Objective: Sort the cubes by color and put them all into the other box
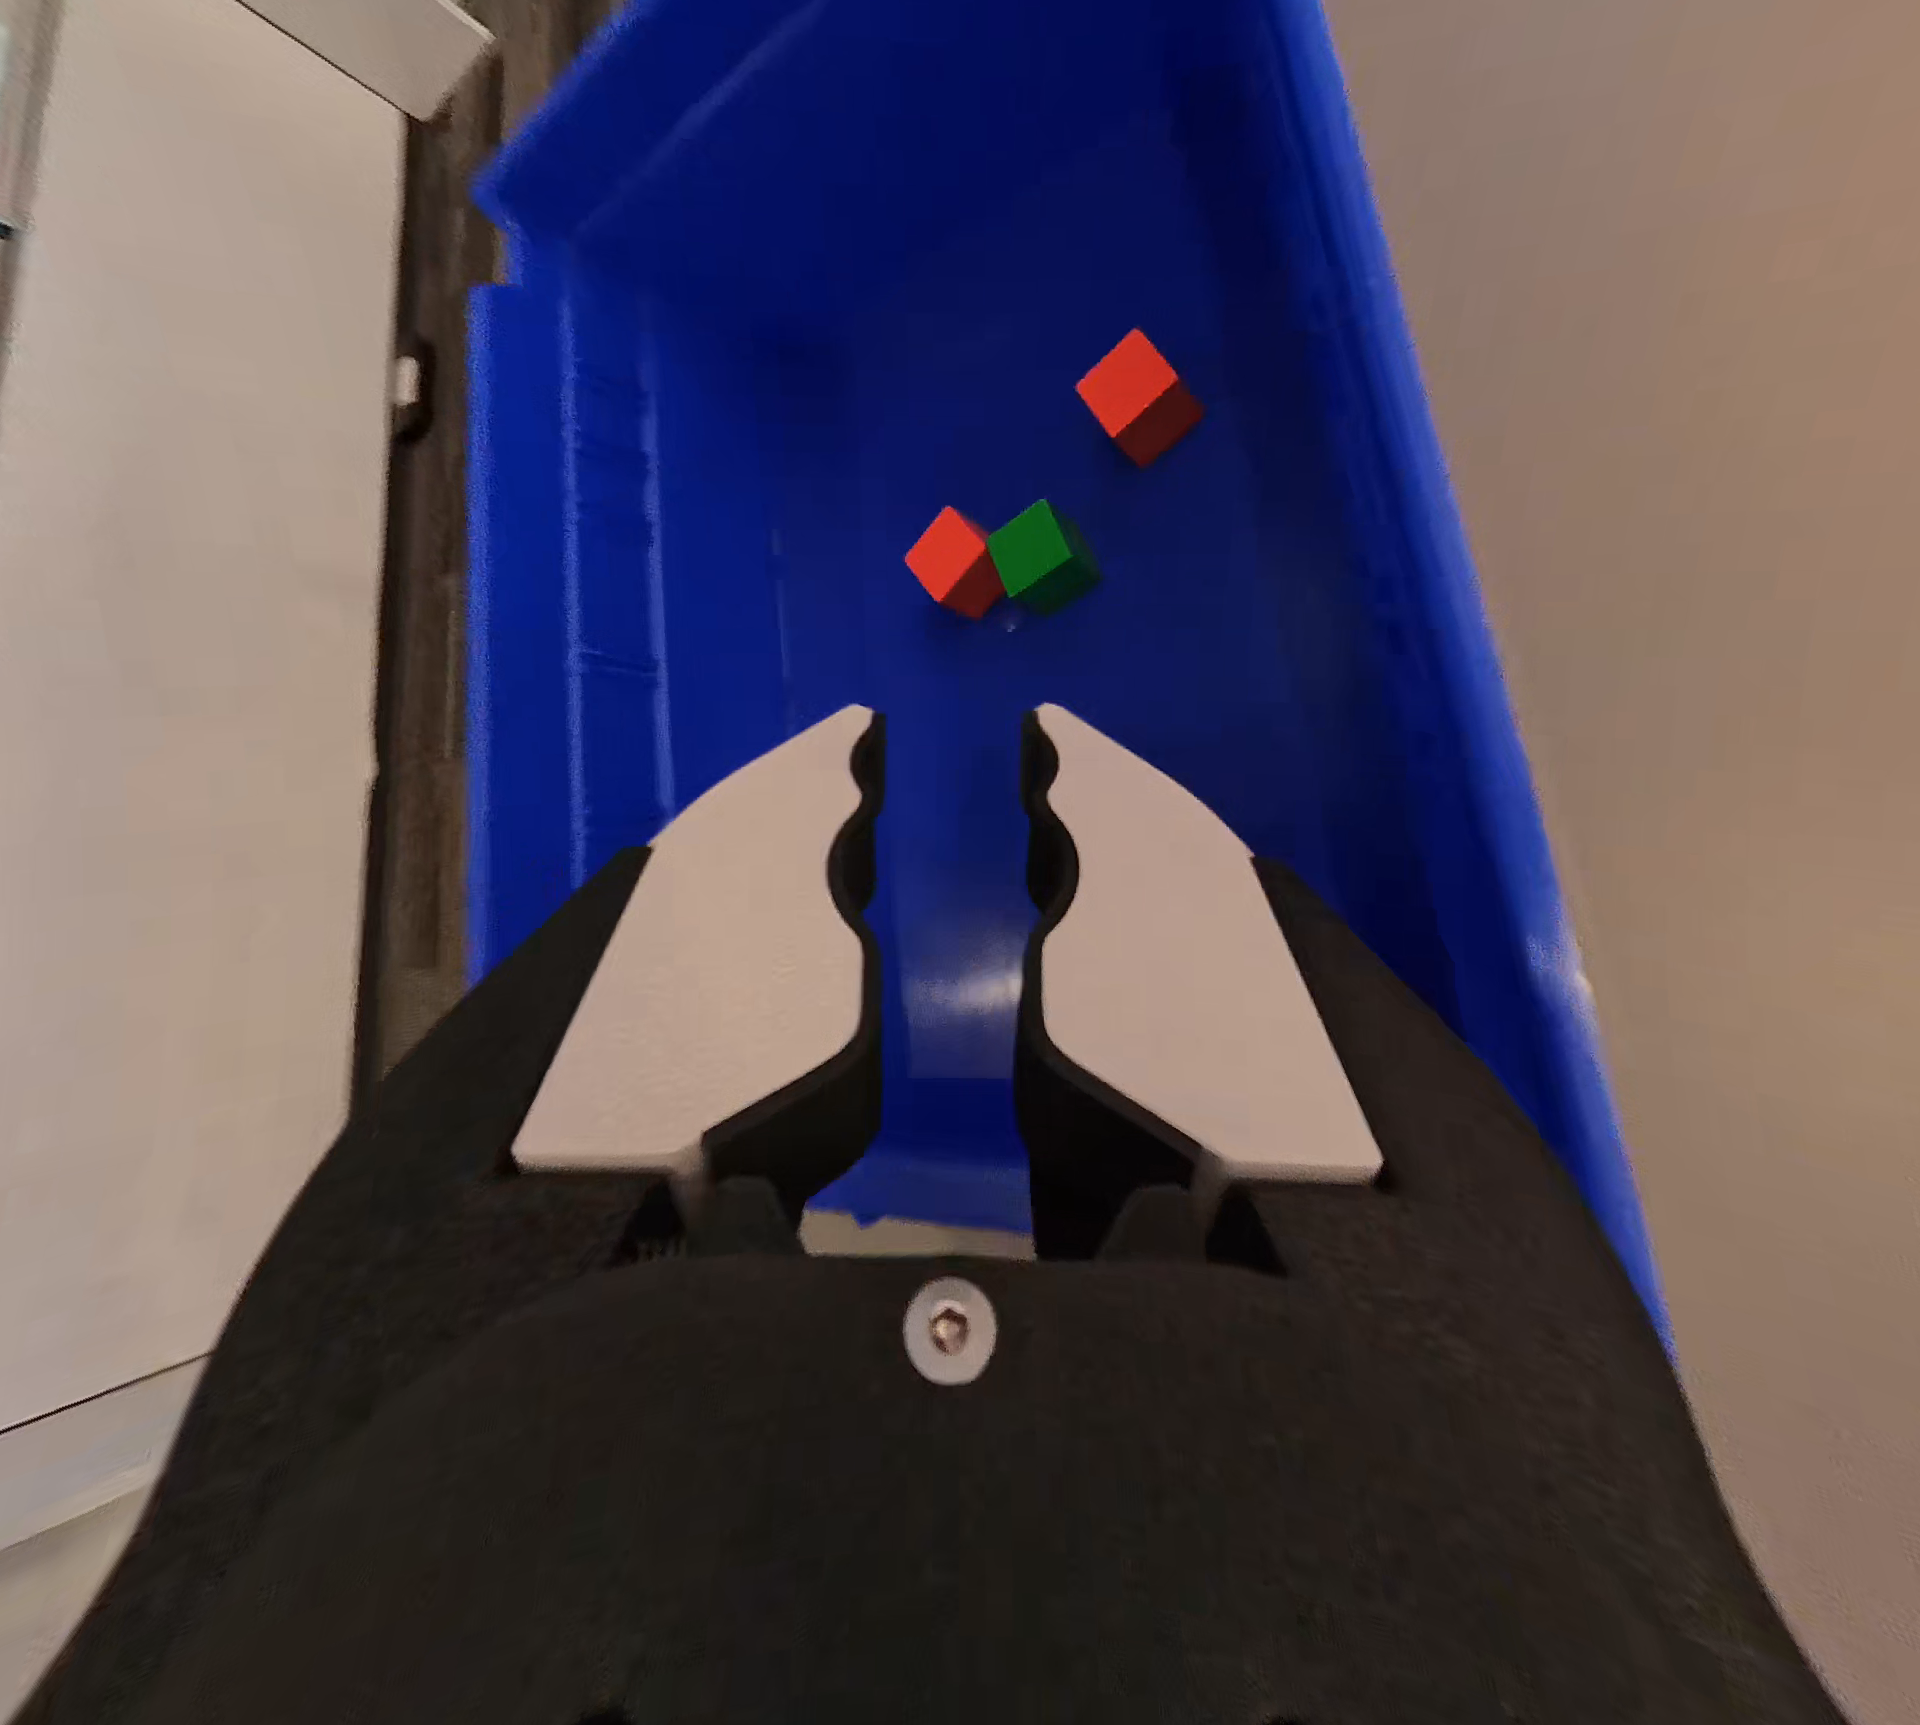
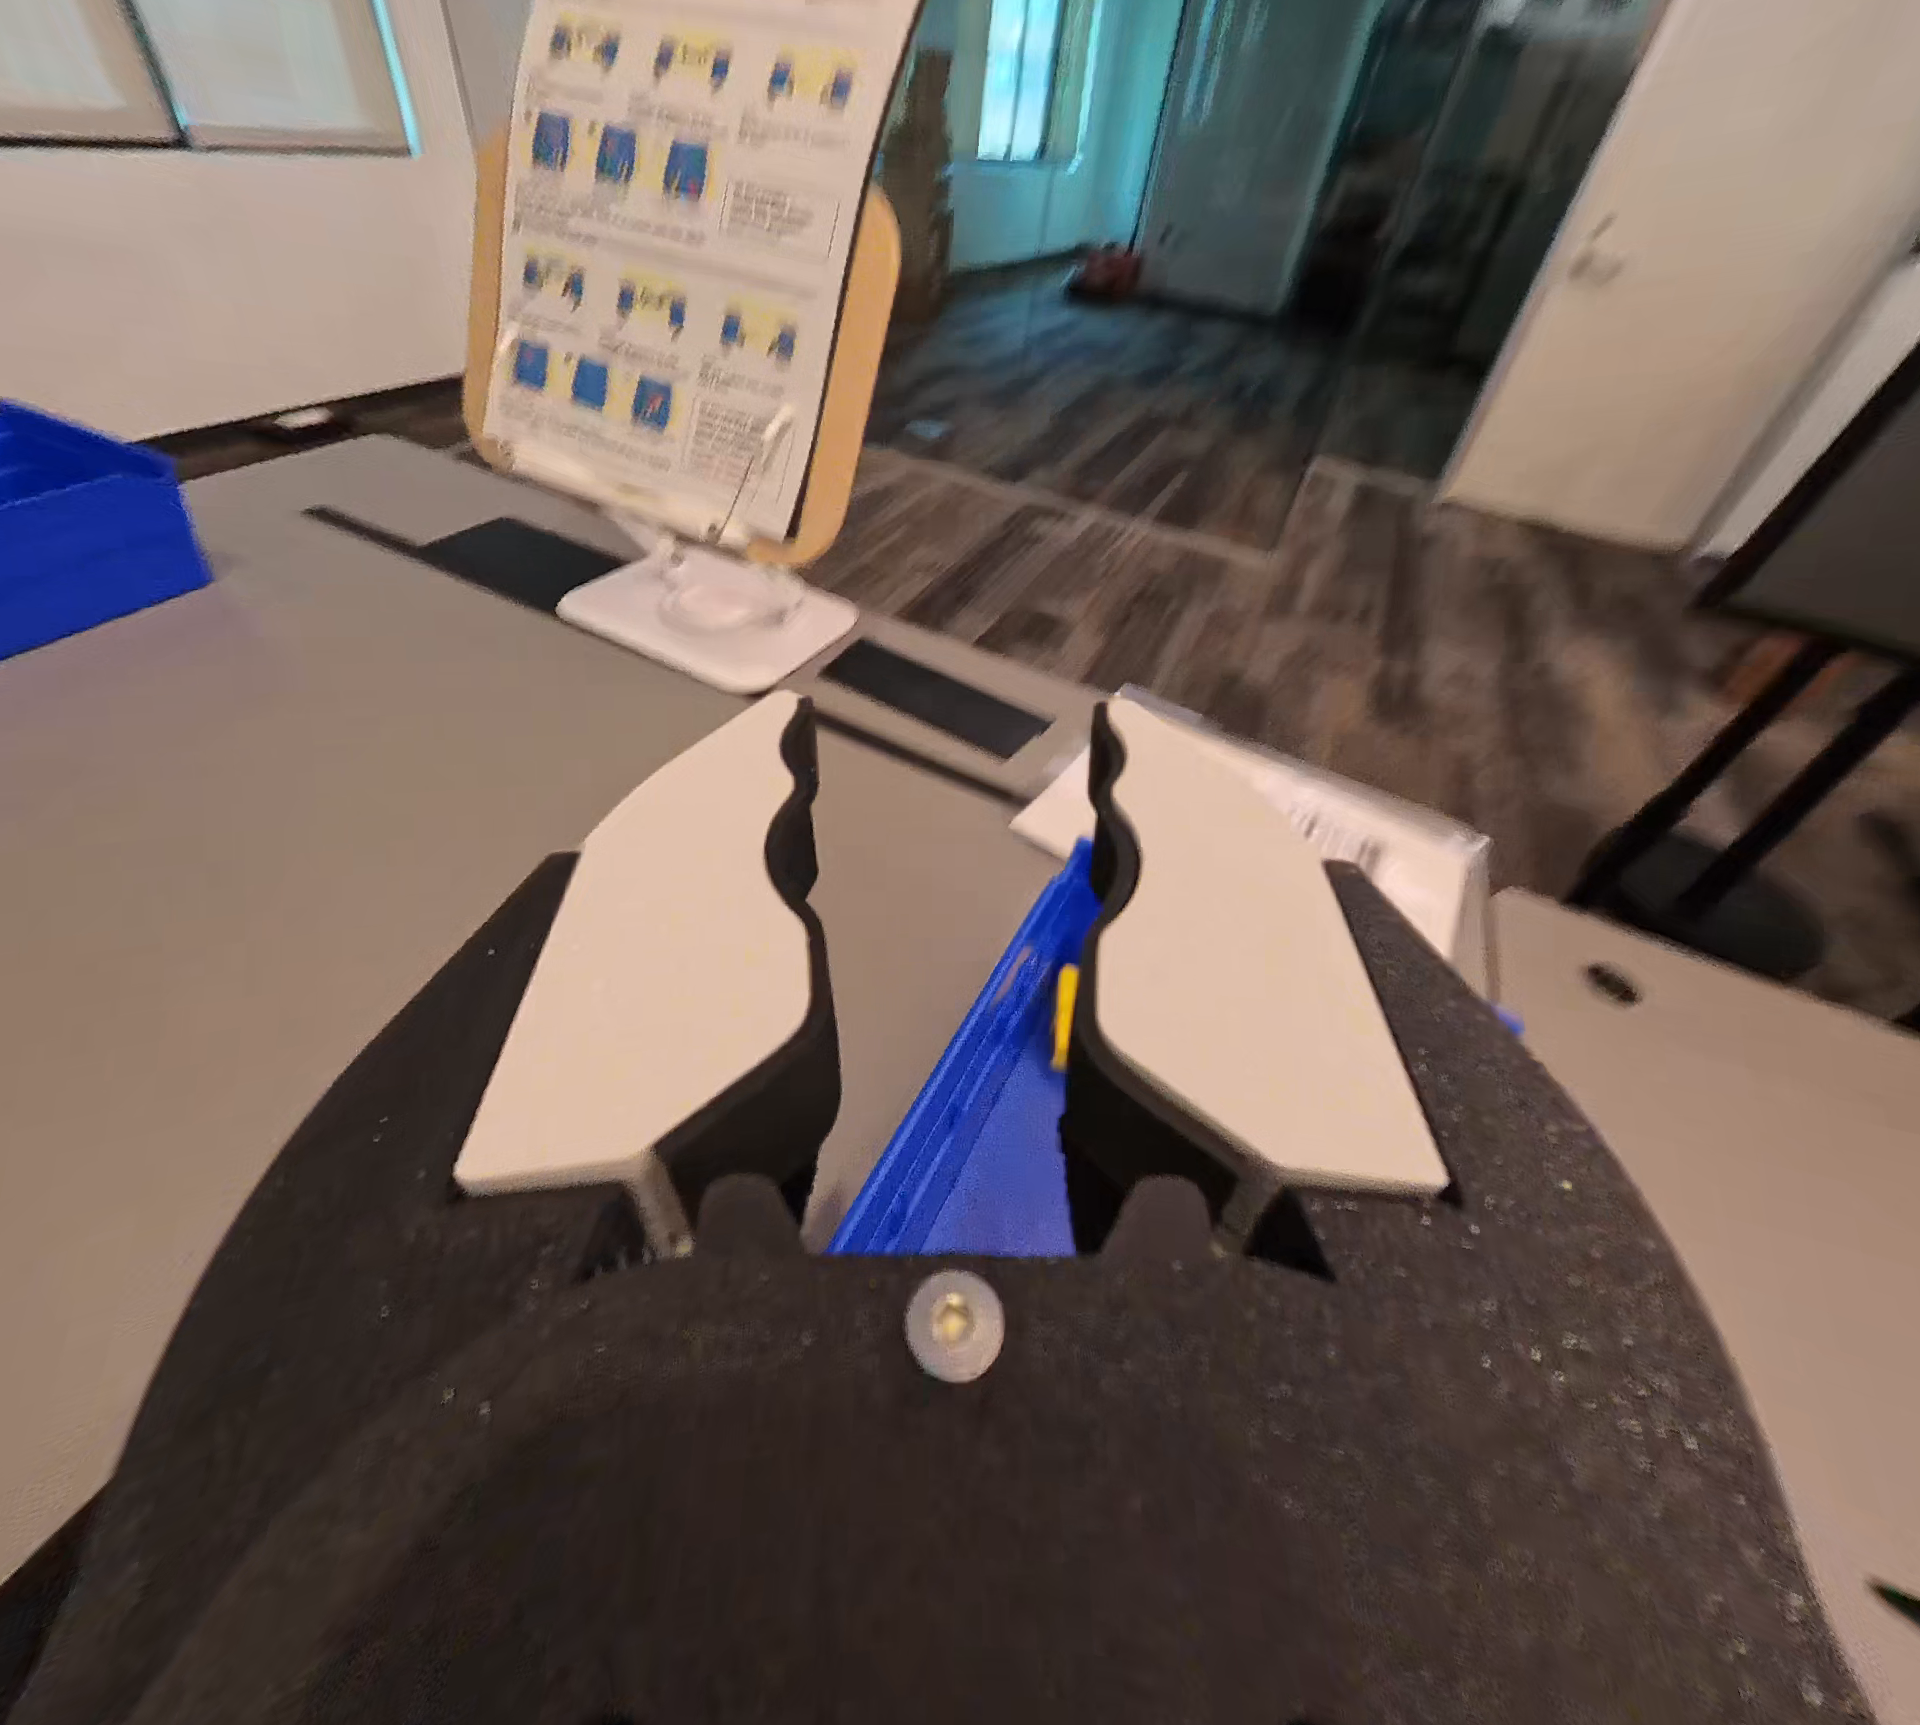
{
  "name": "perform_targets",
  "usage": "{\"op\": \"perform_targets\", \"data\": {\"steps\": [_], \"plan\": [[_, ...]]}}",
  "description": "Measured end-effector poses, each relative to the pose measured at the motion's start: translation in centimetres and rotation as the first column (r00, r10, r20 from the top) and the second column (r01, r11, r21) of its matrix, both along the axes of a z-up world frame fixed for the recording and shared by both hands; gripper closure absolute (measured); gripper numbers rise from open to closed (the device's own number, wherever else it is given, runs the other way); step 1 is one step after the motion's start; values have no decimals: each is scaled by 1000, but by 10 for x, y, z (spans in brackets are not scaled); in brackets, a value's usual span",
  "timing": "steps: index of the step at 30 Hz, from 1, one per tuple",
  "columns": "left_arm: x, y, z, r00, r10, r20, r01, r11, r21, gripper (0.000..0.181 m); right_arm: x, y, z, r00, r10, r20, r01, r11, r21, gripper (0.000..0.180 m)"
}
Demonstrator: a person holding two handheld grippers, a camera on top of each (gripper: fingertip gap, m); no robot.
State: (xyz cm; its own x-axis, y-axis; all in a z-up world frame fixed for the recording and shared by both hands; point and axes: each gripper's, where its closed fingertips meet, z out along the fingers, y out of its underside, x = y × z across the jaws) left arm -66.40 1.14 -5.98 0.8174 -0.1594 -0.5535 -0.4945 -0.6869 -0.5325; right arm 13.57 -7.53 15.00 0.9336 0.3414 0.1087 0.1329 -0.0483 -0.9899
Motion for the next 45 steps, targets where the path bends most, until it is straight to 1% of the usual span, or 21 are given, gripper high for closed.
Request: {"op": "perform_targets", "data": {"steps": [2, 3, 4, 5, 6, 7, 9, 11, 15, 18, 22, 24, 30, 36, 38, 39, 41, 43, 45], "plan": [[0, 13, -9, 995, -46, 83, 48, 998, -27, 152, -7, -9, 17, 1000, 2, 16, -4, 992, 125, 128], [3, 19, -12, 988, -117, 97, 121, 992, -34, 155, -14, -15, 24, 999, 27, 18, -29, 984, 178, 128], [6, 23, -15, 971, -222, 87, 227, 973, -50, 160, -21, -20, 30, 999, 48, 14, -50, 975, 215, 128], [8, 25, -19, 943, -330, 48, 333, 940, -73, 155, -28, -24, 32, 997, 76, 7, -76, 971, 227, 129], [6, 27, -24, 912, -410, -10, 407, 907, -105, 154, -34, -27, 32, 994, 111, -4, -108, 971, 215, 129], [1, 27, -28, 883, -465, -67, 451, 879, -155, 155, -41, -29, 29, 989, 149, -17, -143, 972, 186, 129], [-7, 30, -35, 835, -529, -151, 485, 838, -250, 153, -51, -29, 23, 981, 191, -19, -186, 972, 141, 130], [-7, 34, -39, 798, -578, -173, 514, 802, -305, 148, -57, -27, 20, 981, 196, -6, -193, 973, 124, 130], [-3, 42, -50, 730, -658, -184, 565, 732, -381, 146, -69, -21, 12, 971, 239, -11, -238, 969, 72, 130], [-5, 52, -55, 719, -672, -176, 572, 717, -399, 148, -75, -16, 5, 970, 244, 7, -244, 969, 29, 130], [-3, 59, -59, 719, -684, -119, 592, 694, -409, 150, -80, -9, -8, 969, 246, 37, -245, 969, -35, 130], [-3, 58, -63, 720, -689, -81, 593, 672, -443, 151, -81, -5, -13, 968, 247, 44, -244, 968, -64, 129], [-8, 62, -70, 708, -704, -55, 579, 624, -526, 153, -92, 6, -30, 958, 274, 79, -260, 954, -152, 128], [-7, 61, -72, 717, -696, -13, 572, 600, -559, 155, -102, 15, -51, 943, 305, 132, -266, 931, -252, 129], [-7, 61, -70, 721, -693, -18, 567, 605, -559, 156, -106, 17, -56, 936, 322, 141, -275, 921, -278, 130], [-5, 63, -66, 726, -687, -23, 572, 621, -536, 158, -108, 18, -57, 934, 325, 148, -274, 918, -286, 130], [1, 71, -49, 732, -680, -54, 593, 674, -441, 159, -113, 20, -59, 928, 338, 157, -283, 913, -294, 130], [7, 78, -20, 749, -653, -109, 599, 739, -308, 159, -120, 22, -58, 921, 357, 157, -301, 907, -296, 132], [15, 83, 20, 775, -607, -176, 591, 795, -136, 159, -130, 26, -55, 916, 368, 159, -312, 904, -292, 133]]}}
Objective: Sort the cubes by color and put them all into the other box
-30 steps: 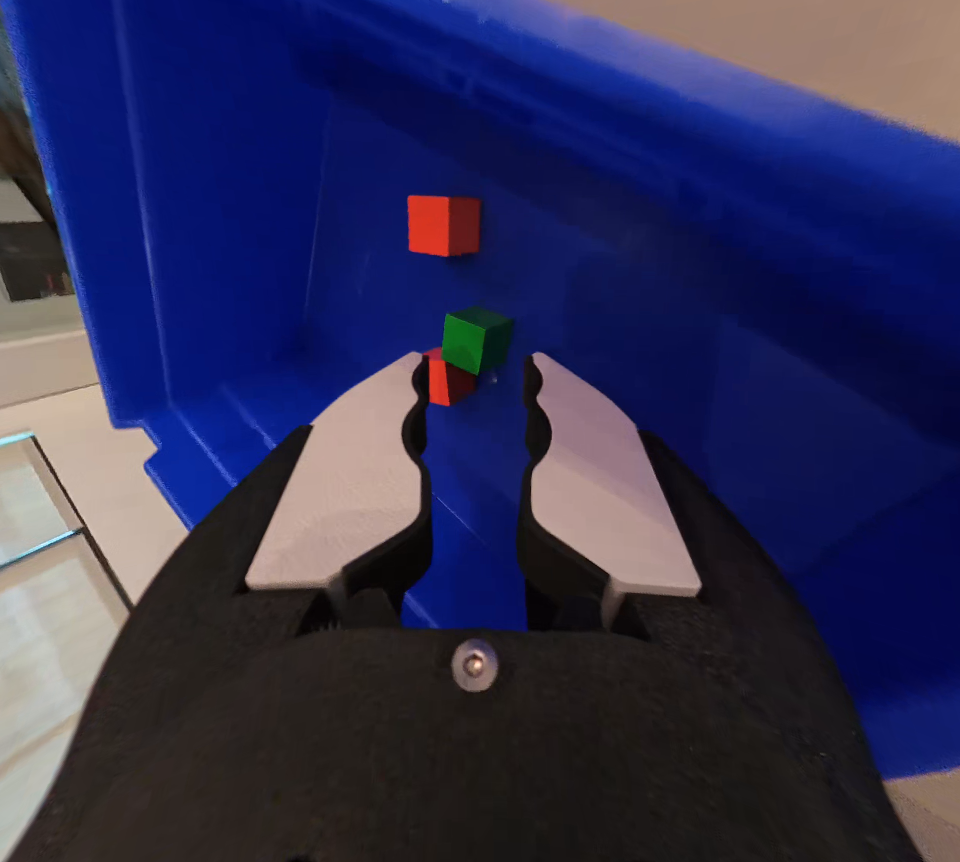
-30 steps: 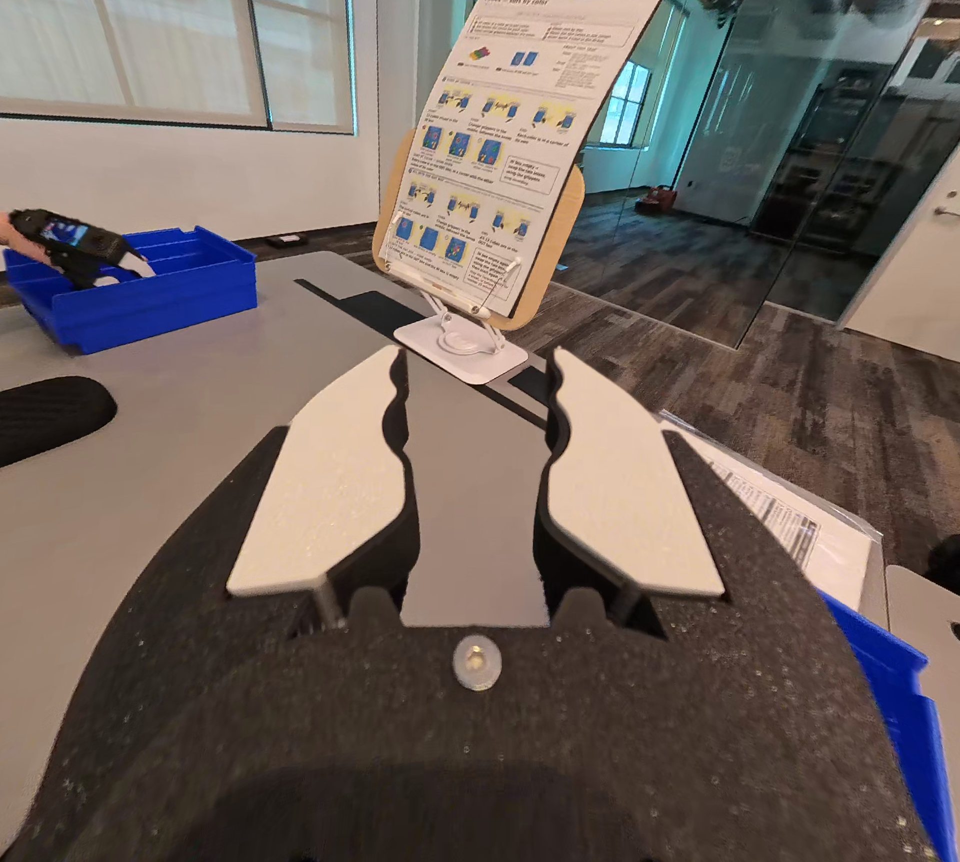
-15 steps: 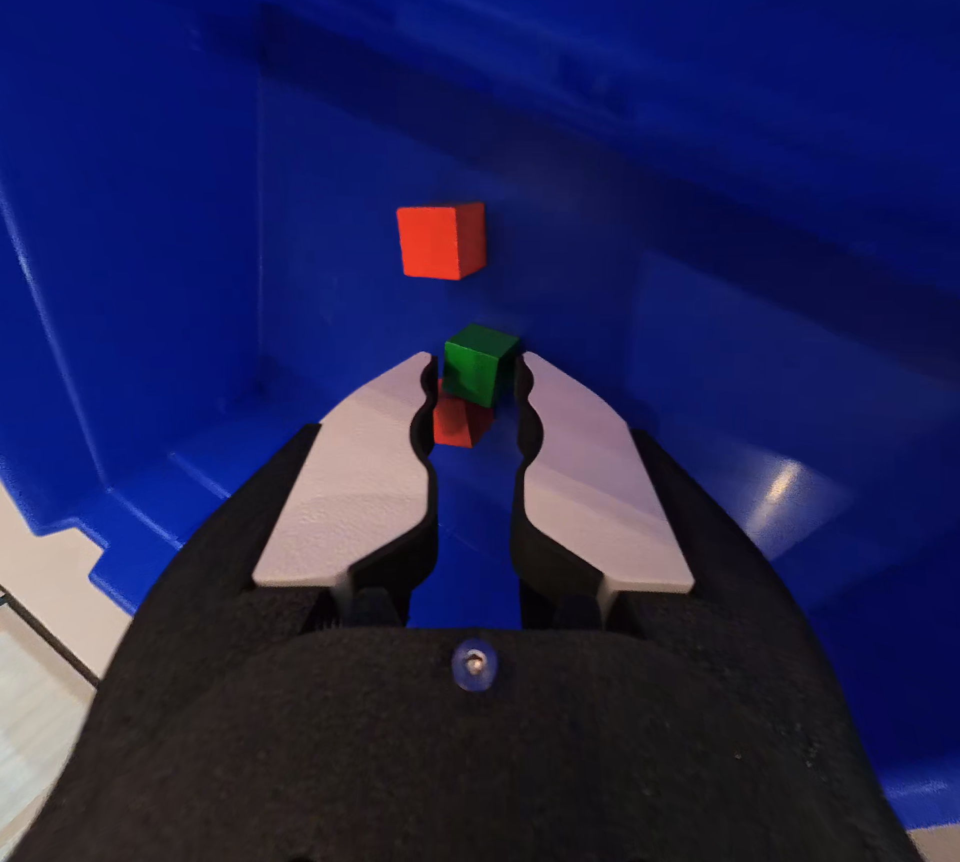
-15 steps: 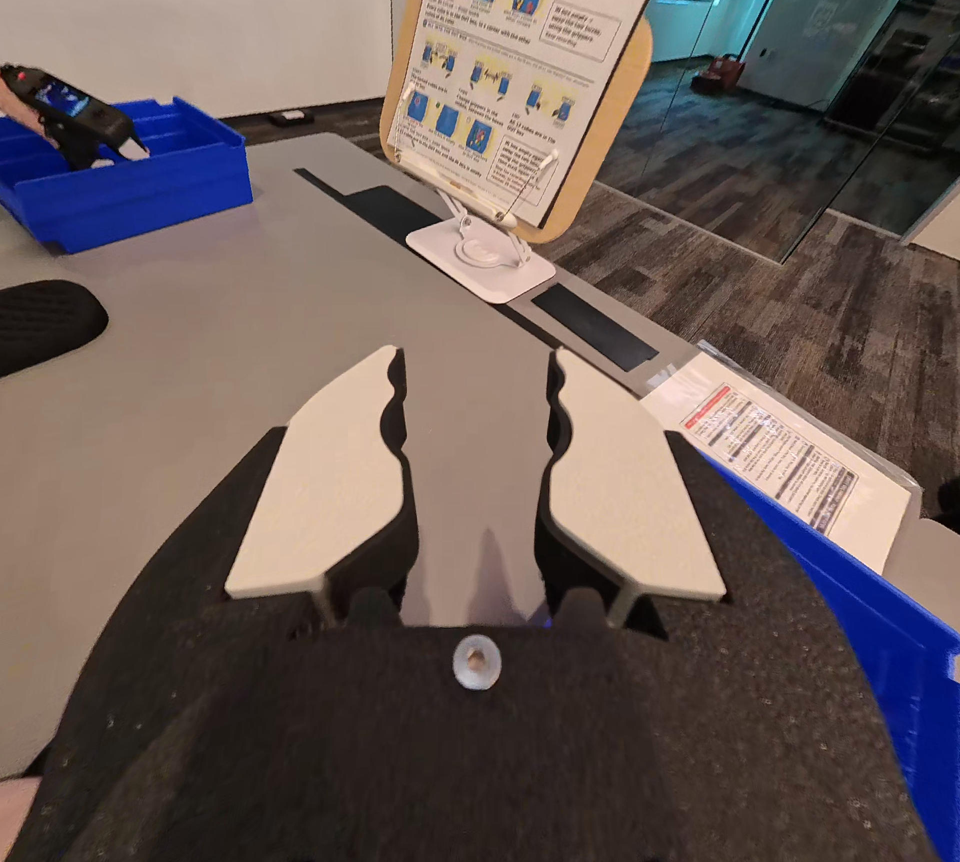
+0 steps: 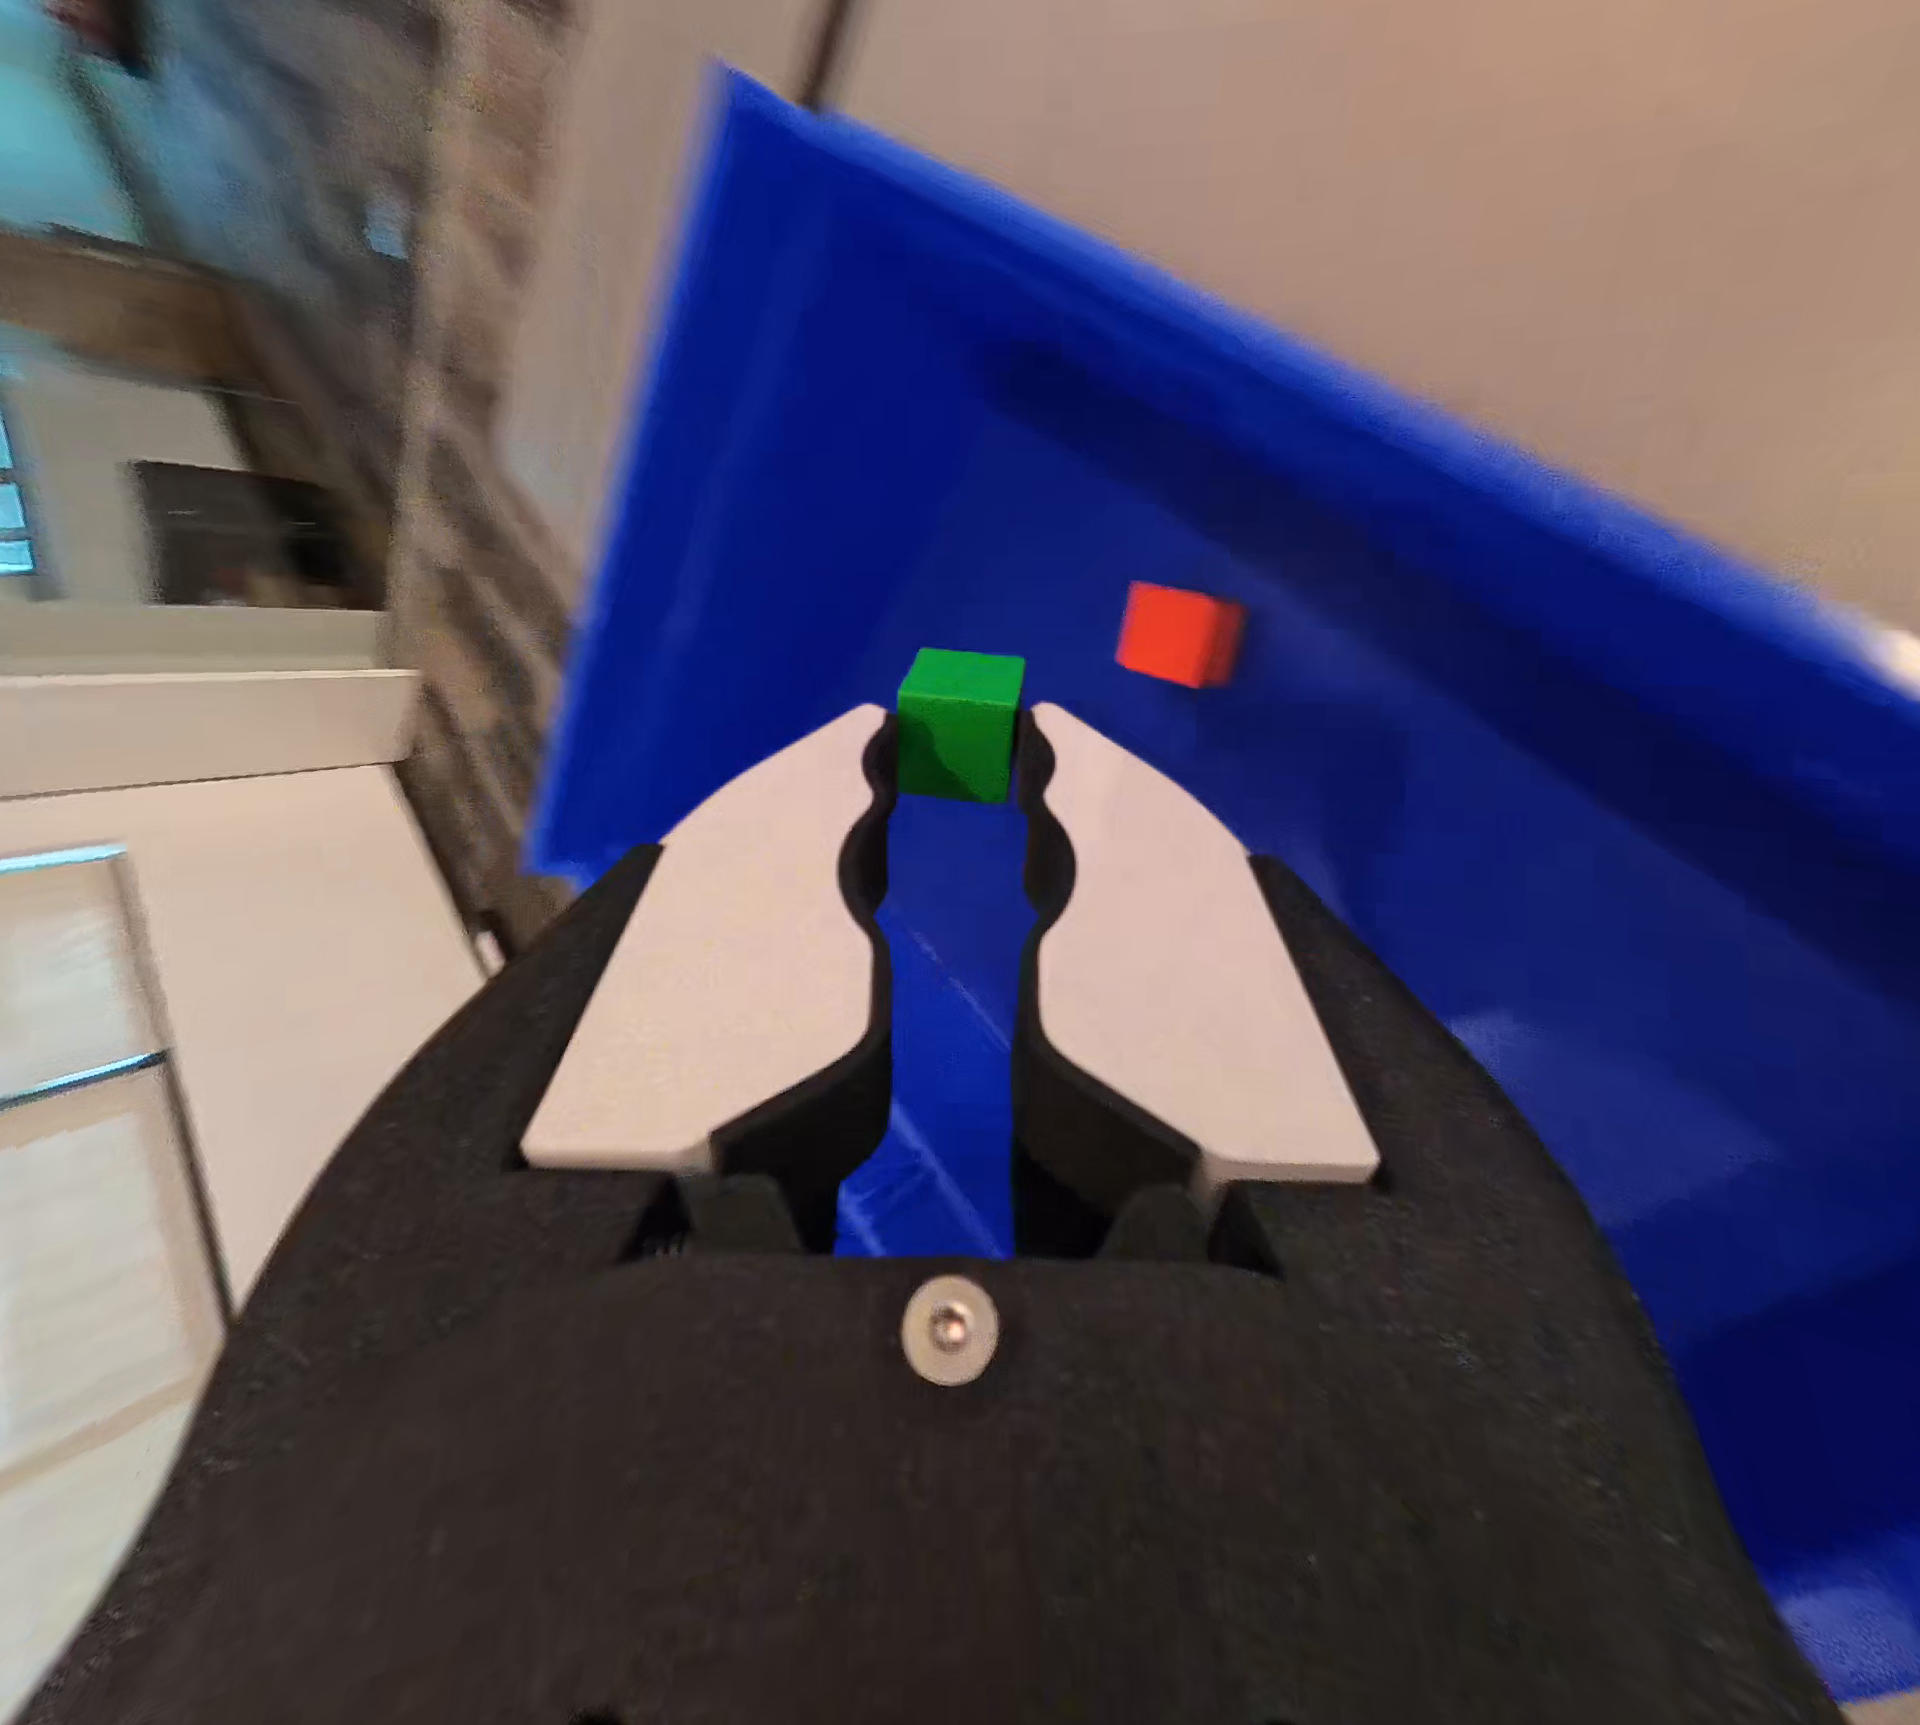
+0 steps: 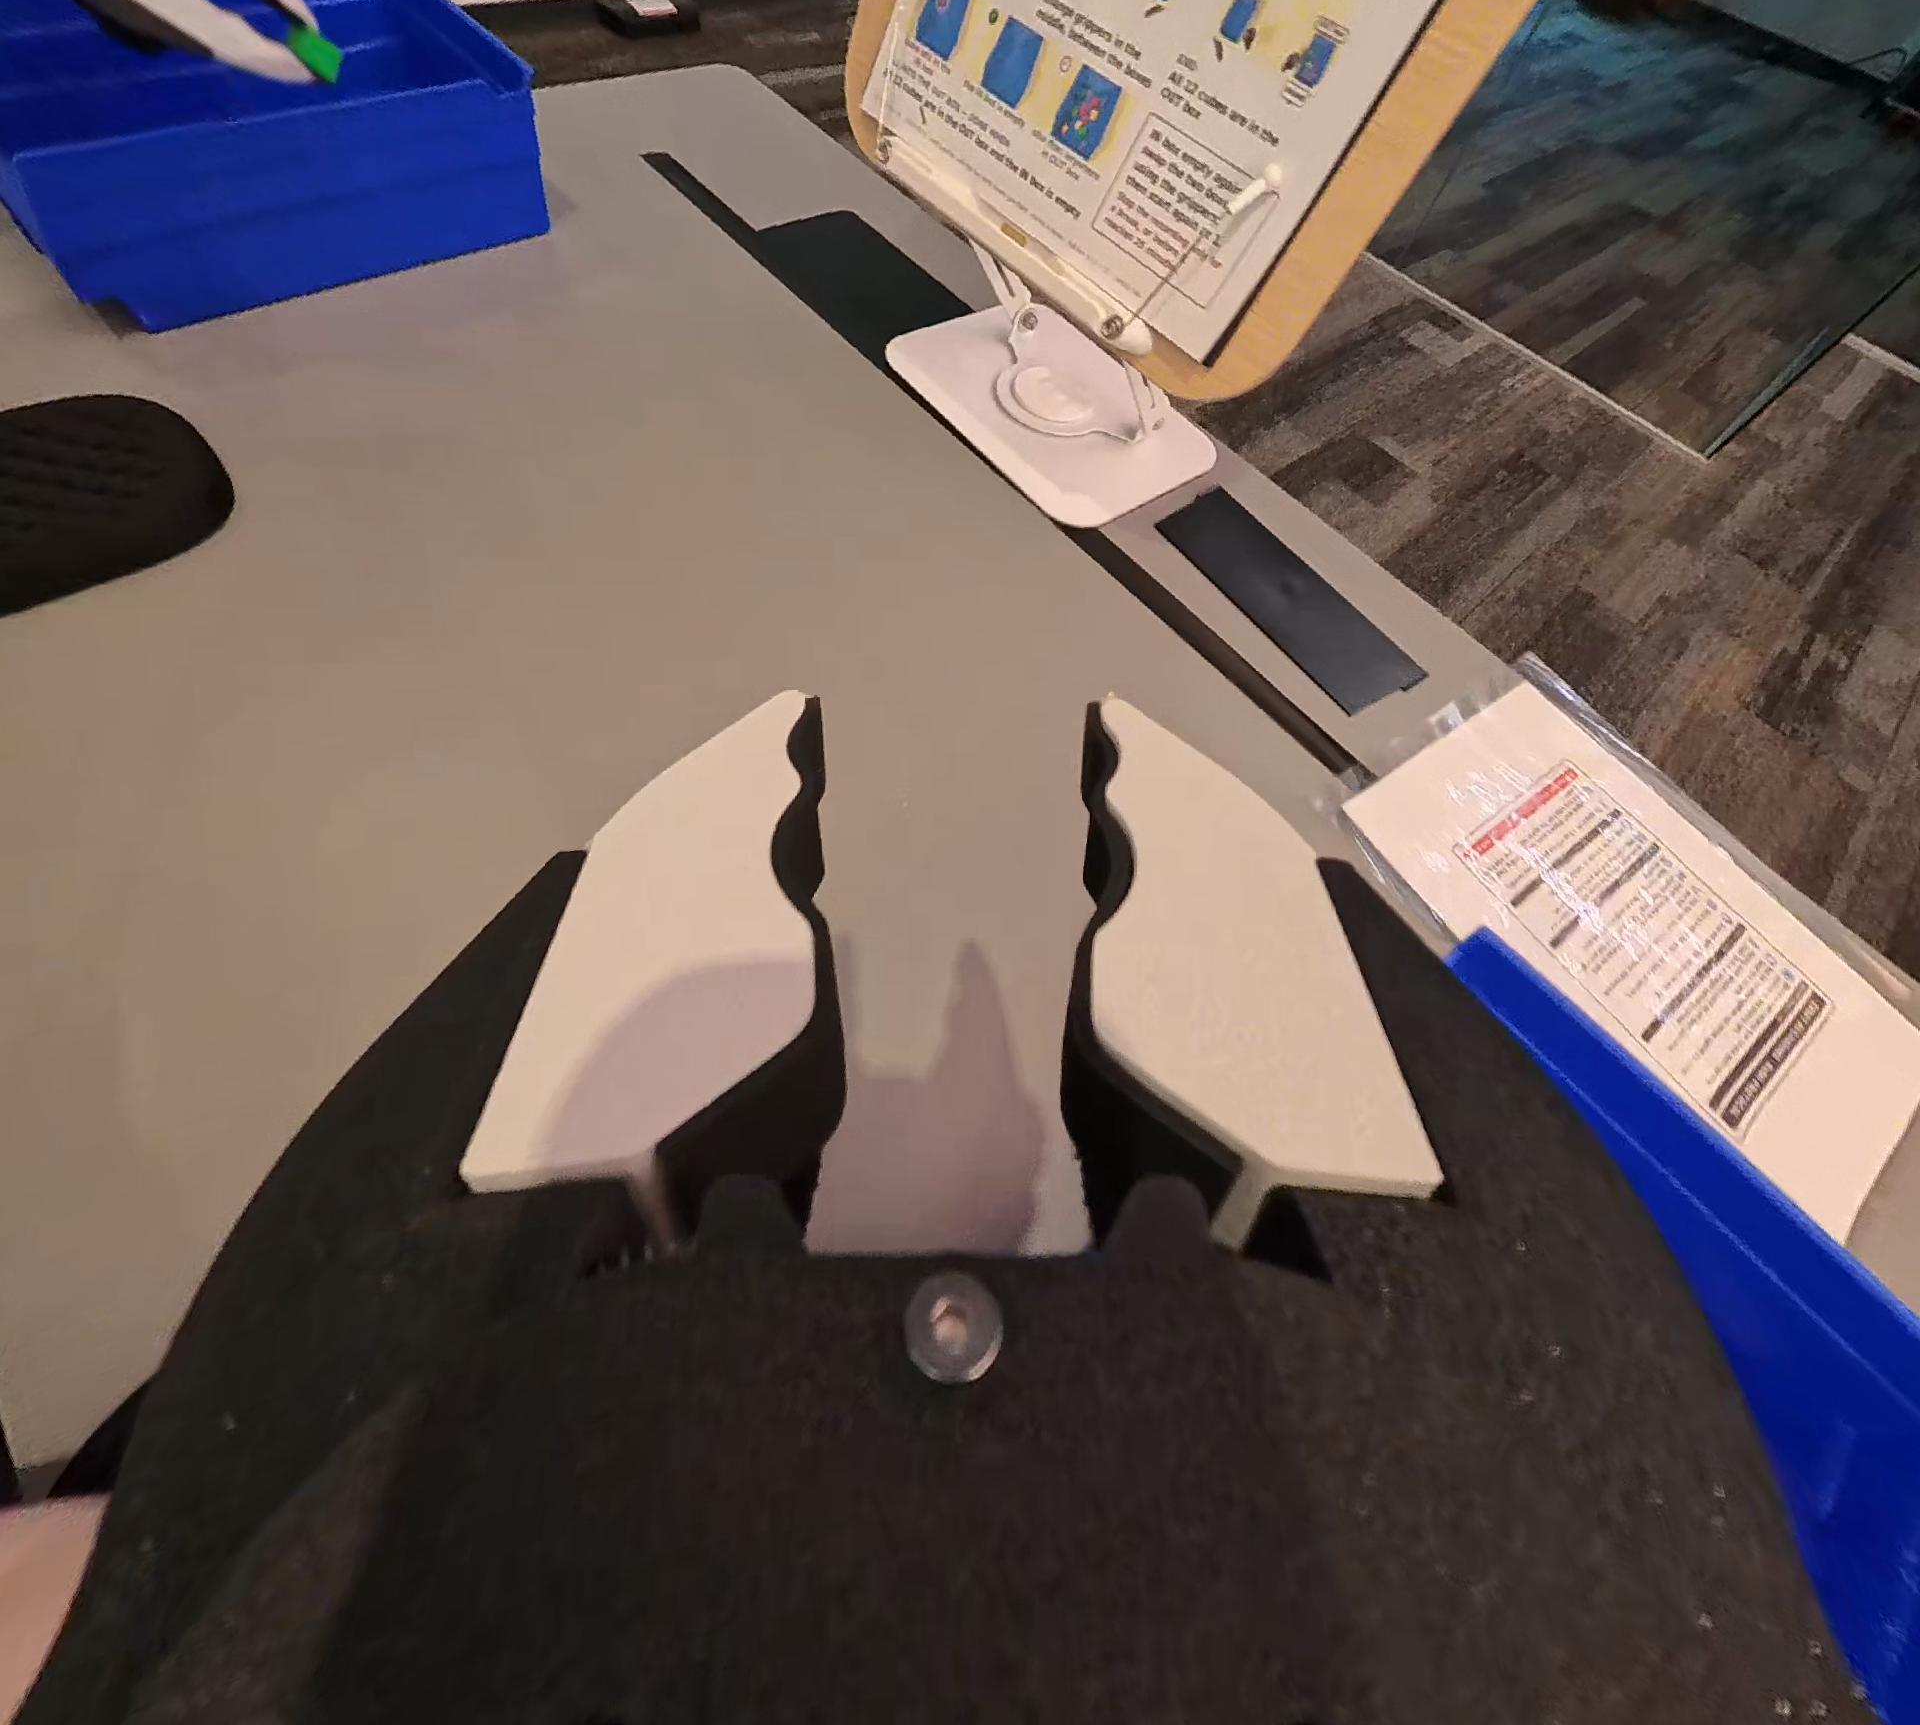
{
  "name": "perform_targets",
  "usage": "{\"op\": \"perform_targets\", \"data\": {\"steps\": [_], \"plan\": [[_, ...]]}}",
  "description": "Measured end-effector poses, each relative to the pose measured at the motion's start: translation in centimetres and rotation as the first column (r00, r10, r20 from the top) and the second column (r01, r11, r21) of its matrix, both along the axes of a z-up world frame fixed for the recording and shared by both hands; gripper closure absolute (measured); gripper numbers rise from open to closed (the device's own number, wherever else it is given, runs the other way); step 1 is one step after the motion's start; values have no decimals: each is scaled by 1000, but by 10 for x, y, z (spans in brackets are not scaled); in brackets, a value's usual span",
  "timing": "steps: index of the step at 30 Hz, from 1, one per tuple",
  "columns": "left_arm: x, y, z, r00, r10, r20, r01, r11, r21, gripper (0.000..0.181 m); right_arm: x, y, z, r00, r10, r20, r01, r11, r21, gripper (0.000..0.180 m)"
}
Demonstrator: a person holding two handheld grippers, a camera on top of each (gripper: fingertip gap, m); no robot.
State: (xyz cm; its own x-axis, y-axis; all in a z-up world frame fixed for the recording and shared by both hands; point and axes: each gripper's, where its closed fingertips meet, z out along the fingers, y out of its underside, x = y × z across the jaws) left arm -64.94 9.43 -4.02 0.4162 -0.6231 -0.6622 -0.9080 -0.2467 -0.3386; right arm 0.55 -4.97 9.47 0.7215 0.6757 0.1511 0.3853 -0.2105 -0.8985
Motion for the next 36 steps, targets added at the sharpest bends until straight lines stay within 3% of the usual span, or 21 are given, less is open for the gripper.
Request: {"op": "perform_targets", "data": {"steps": [5, 10, 12, 16, 20, 28, 31, 34, 36], "plan": [[62, -19, 95, 955, -30, 295, -71, 942, 327, 159, -52, 15, 15, 1000, 31, 5, -31, 999, 32, 134], [170, -53, 131, 921, -172, 350, -35, 858, 513, 160, -155, 17, 35, 978, 159, -137, -150, 986, 70, 143], [222, -67, 130, 892, -252, 377, 13, 845, 534, 160, -194, 9, 31, 960, 225, -164, -219, 974, 54, 153], [313, -87, 111, 828, -367, 424, 120, 855, 505, 160, -235, 8, 9, 965, 221, -138, -223, 975, 6, 142], [365, -97, 101, 803, -438, 405, 197, 836, 512, 159, -245, 19, -11, 972, 180, -151, -191, 980, -61, 137], [404, -106, 102, 794, -495, 352, 263, 802, 536, 160, -252, 34, -26, 951, 160, -263, -204, 967, -150, 137], [410, -108, 100, 795, -504, 336, 273, 794, 543, 160, -252, 37, -40, 961, 147, -234, -197, 958, -209, 136], [413, -109, 99, 803, -504, 318, 278, 789, 549, 160, -255, 37, -43, 956, 171, -239, -224, 950, -218, 158], [414, -109, 97, 811, -499, 306, 280, 790, 545, 160, -255, 38, -45, 960, 173, -220, -221, 950, -219, 158]]}}
